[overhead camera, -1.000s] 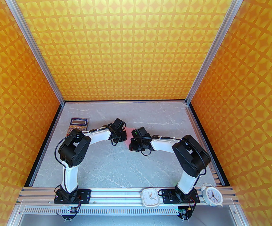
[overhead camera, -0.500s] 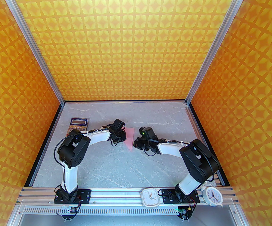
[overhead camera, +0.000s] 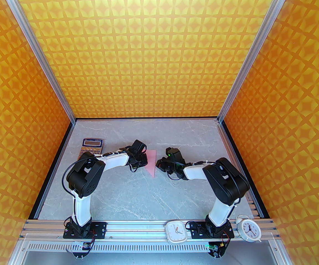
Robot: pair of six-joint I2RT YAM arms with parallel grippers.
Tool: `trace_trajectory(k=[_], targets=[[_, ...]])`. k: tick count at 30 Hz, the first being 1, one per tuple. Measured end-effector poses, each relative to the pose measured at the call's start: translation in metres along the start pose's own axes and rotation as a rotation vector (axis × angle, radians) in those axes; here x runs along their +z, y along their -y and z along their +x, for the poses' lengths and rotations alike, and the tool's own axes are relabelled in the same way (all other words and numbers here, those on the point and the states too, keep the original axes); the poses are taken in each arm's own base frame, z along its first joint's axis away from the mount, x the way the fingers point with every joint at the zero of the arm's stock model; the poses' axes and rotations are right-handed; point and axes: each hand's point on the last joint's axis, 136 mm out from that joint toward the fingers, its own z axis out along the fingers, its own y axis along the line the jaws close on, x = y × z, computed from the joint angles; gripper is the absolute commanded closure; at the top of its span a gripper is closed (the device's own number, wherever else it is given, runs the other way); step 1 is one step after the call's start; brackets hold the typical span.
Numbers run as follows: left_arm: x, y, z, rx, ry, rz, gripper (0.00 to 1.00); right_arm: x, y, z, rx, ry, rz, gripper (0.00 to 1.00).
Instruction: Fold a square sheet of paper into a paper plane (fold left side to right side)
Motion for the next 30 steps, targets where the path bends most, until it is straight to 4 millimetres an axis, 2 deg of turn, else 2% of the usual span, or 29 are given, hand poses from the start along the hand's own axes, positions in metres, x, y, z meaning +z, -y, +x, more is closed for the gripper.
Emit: trace_trajectory(k=[8,16,19,23,27,30], targets=[[0.0,0.0,0.0,0.002,0.003,-0.003,1.0,0.002,-0.014,-0.004,-0.004,-0.001,-0.059,1.0],[0.0,0.0,0.0,0.003,0.002,-0.005,1.0,0.003,-0.015,-0.004,-0.008,-0.005,-0.058,1.0],[0.0,0.0,0.0,0.003,0.002,-0.005,1.0,-0.002,-0.015,-0.006,-0.025,0.011,-0.042,1.0],[0.0,0.0,0.001,0.004,0.001,-0.006,1.0,-0.012,-0.027,-0.011,-0.07,0.031,-0.062,1.0],[-0.001,0.0,0.001,0.003,-0.001,-0.008,1.0,-0.011,-0.033,-0.011,-0.089,0.012,-0.076,1.0],[-0.001,0.0,0.001,0.004,-0.001,-0.009,1.0,-0.006,-0.03,-0.008,-0.087,-0.011,-0.073,1.0]])
